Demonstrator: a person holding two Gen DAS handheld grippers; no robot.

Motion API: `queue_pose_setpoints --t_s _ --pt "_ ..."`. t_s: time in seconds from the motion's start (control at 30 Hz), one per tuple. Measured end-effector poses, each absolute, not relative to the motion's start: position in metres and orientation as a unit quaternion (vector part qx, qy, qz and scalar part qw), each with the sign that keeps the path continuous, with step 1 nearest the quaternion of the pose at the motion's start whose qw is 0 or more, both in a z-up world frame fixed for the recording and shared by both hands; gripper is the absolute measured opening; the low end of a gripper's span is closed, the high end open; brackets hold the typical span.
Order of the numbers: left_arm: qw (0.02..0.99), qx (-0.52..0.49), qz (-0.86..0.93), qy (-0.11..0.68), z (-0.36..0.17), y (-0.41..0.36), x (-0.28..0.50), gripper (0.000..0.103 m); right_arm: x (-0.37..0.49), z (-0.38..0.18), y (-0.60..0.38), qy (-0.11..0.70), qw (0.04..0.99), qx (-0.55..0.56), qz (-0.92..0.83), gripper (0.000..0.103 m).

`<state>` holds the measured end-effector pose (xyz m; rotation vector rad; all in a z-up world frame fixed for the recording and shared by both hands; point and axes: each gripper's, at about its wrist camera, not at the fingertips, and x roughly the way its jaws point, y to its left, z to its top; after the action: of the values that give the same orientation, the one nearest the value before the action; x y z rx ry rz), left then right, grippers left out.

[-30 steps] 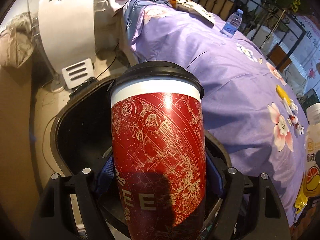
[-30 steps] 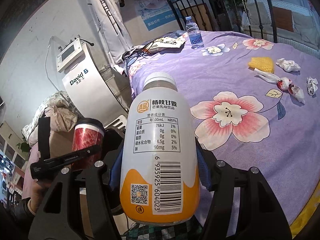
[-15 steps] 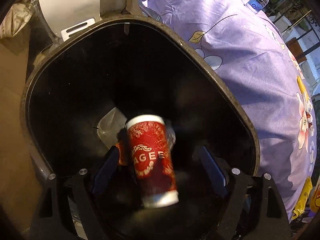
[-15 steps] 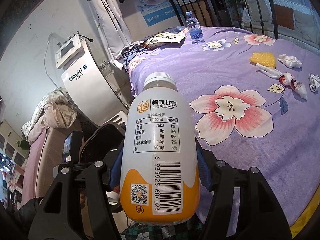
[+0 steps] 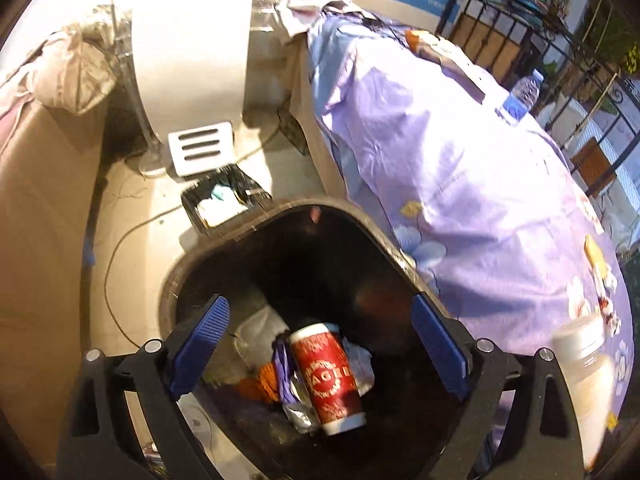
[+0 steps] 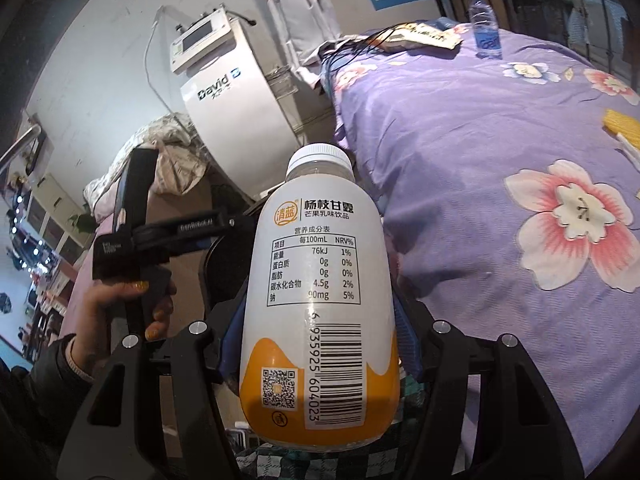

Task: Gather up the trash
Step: 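Carry the red cup and bottle to the bin while opening both grippers to drop them, then grasp the yellow foam net with the left gripper while the right gripper grasps the white tied plastic bag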

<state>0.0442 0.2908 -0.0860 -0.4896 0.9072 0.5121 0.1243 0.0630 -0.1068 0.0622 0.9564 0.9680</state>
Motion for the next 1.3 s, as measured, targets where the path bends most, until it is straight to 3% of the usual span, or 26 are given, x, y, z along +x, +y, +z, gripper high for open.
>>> queue_pose_setpoints --t_s 0.4,0.83,0.9,1.03,1.3 --pt "0.845 -0.235 0.284 0.387 -0.068 0.318 0.038 0.092 0.118 -0.163 0.170 0.519 0.703 -0.069 0.482 0.062" --pt "0.842 -0.236 0.285 0.392 -0.077 0.324 0.039 0.092 0.117 -0.201 0.203 0.552 0.683 -0.128 0.461 0.062" --pt "0.844 -0.231 0.283 0.393 -0.077 0.321 0.040 0.093 0.117 -0.201 0.203 0.551 0.682 -0.123 0.465 0.064" --pt "0.845 -0.227 0.278 0.395 -0.077 0.318 0.043 0.093 0.117 -0.194 0.202 0.536 0.686 -0.101 0.482 0.077" --pt "0.845 -0.232 0.276 0.394 -0.077 0.314 0.049 0.094 0.117 -0.162 0.162 0.491 0.701 -0.032 0.517 0.077"
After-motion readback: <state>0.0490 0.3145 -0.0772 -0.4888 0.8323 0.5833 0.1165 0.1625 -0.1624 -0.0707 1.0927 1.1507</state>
